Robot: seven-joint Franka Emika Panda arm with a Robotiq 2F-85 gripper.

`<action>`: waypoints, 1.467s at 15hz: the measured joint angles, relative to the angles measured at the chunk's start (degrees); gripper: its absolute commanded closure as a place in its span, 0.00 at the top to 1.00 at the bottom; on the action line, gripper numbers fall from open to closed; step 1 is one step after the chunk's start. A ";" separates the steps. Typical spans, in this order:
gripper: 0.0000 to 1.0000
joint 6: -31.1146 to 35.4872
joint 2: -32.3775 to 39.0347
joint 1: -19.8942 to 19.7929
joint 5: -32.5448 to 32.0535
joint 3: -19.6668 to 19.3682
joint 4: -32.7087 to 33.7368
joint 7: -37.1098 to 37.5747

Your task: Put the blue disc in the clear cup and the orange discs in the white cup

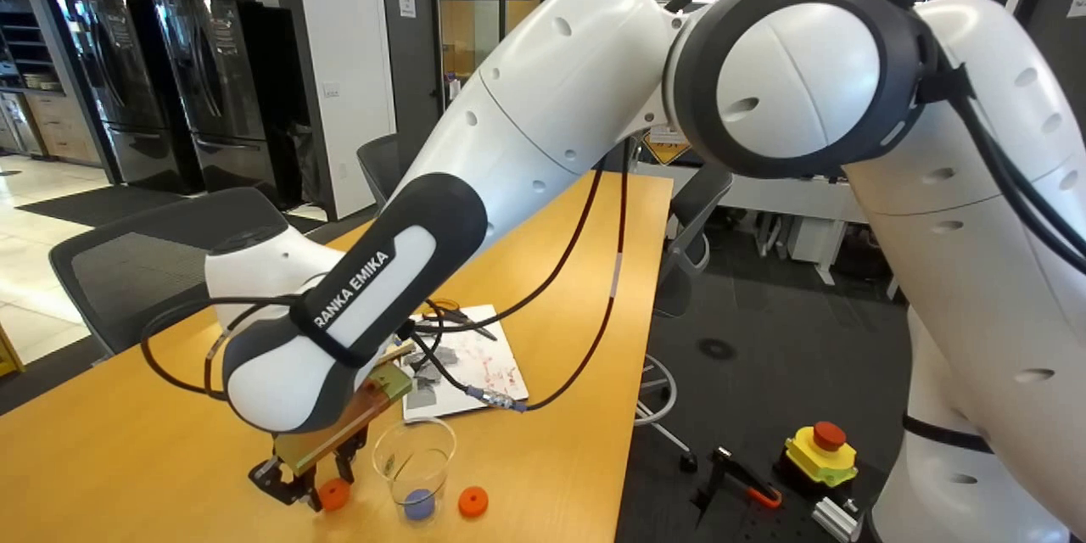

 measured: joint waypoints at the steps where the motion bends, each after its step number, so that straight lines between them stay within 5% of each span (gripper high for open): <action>1: 0.22 -1.49 -0.93 -0.31 0.37 0.31 0.29 -0.20; 10: 0.21 -7.64 -8.93 -3.78 3.62 2.97 3.36 -2.57; 22: 0.21 -6.37 -3.04 -6.95 3.44 0.74 10.47 -5.22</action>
